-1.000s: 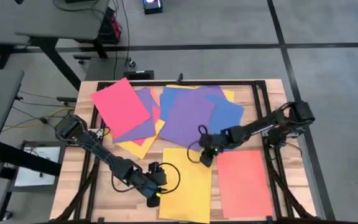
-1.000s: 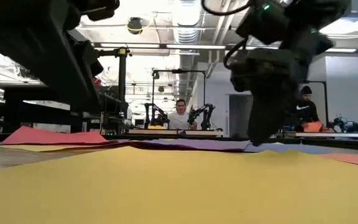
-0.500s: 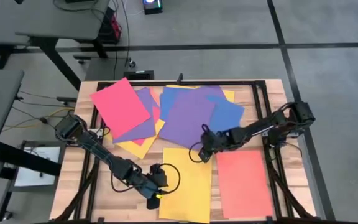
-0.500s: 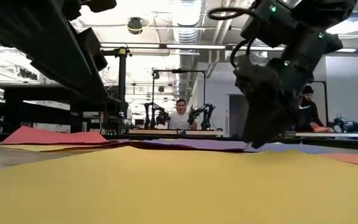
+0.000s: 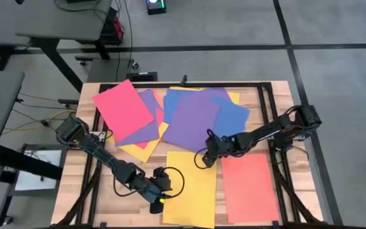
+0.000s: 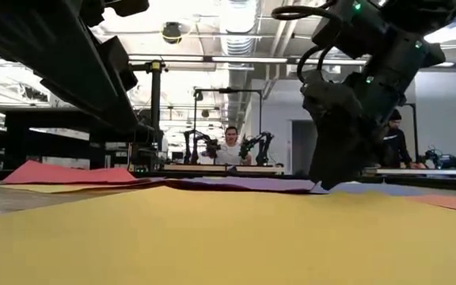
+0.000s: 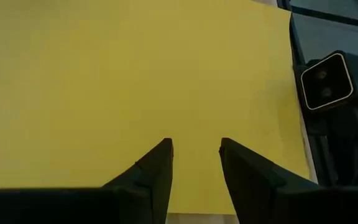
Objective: Organize paper
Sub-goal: Adjust the stacked yellow papers
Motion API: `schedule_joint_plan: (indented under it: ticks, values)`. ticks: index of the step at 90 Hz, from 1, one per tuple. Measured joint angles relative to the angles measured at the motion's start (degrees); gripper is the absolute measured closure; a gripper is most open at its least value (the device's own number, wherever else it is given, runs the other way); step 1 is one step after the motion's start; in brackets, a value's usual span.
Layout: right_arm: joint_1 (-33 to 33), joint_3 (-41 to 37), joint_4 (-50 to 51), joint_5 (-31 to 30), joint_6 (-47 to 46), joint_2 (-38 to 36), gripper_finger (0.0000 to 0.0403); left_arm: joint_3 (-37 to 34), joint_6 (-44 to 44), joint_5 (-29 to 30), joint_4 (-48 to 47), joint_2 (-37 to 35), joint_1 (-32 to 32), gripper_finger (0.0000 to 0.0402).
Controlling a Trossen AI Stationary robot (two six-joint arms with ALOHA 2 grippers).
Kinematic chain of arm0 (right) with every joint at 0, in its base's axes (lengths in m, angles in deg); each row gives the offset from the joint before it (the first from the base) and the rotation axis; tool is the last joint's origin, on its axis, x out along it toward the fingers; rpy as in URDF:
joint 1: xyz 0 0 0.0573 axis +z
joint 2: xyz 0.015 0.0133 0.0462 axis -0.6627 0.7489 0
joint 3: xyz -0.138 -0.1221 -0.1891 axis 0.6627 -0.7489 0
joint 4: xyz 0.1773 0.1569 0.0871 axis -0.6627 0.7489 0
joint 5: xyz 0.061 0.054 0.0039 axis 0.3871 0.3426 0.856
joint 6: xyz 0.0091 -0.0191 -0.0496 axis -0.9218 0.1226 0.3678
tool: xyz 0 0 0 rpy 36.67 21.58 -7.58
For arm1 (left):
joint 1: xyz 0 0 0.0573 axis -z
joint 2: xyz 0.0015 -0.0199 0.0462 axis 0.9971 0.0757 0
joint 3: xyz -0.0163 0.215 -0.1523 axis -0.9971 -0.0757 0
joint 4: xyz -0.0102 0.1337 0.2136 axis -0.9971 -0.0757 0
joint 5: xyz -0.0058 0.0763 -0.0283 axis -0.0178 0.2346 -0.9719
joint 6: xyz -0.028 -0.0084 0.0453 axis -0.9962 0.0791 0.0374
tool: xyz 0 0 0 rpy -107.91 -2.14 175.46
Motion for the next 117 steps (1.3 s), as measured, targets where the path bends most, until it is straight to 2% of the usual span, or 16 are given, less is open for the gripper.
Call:
schedule_joint_plan:
  ticks: [24,55,75,89,101,117]
  values:
    - [1.45,0.42,-2.62,-1.25,-0.33,3.81,0.0237,0.04,-0.43,-0.39,-1.16,0.00,0.00,0.0283]
    - [5.07,0.44,-0.18,0.14,-1.32,3.55,0.0237,0.04,-7.04,-1.31,-12.12,0.00,1.52,0.0283]
    - [5.73,-0.13,5.31,5.58,-1.95,-2.75,0.0237,0.04,-8.49,-1.27,-13.30,0.00,2.05,0.0283]
    - [6.17,0.10,11.29,3.56,-1.98,-8.94,0.0237,1.38,-7.69,-1.11,-13.53,0.00,2.05,0.0283]
    - [8.12,0.06,12.79,3.33,-1.74,-12.64,0.0237,2.50,-5.95,1.54,-14.67,0.00,2.05,0.0283]
    - [14.80,0.11,13.67,2.32,-1.22,-13.33,0.0237,0.23,-7.61,1.96,-15.44,-0.01,2.19,0.0283]
